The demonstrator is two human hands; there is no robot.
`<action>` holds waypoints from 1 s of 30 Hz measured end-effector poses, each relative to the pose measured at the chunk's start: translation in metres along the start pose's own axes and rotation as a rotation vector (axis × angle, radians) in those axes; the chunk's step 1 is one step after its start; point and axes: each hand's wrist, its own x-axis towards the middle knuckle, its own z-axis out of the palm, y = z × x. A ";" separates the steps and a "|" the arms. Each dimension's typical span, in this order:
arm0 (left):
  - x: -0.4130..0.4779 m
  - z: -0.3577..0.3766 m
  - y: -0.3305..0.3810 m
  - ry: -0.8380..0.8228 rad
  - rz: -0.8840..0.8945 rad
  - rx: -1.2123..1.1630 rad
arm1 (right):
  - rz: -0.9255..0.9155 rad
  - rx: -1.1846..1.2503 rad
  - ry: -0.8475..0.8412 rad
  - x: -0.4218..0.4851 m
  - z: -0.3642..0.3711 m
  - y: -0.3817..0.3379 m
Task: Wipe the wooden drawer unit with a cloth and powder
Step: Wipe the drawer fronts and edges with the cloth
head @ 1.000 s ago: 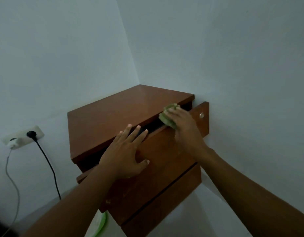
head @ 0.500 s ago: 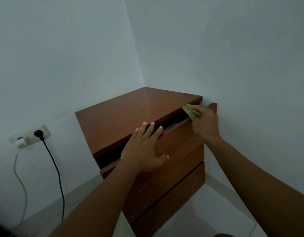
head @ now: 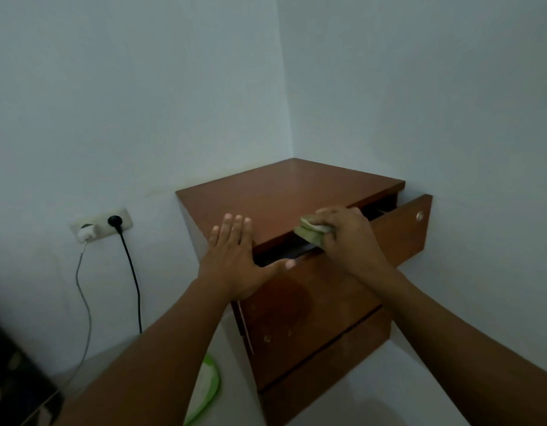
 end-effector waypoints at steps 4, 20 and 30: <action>0.000 0.001 -0.002 -0.028 0.007 -0.040 | -0.028 0.001 -0.216 0.019 0.026 -0.027; 0.005 0.002 -0.008 -0.018 0.080 0.003 | -0.226 -0.051 -0.273 -0.031 0.024 0.003; -0.001 -0.001 0.002 0.035 0.246 0.028 | 0.044 -0.031 0.034 -0.025 0.014 0.063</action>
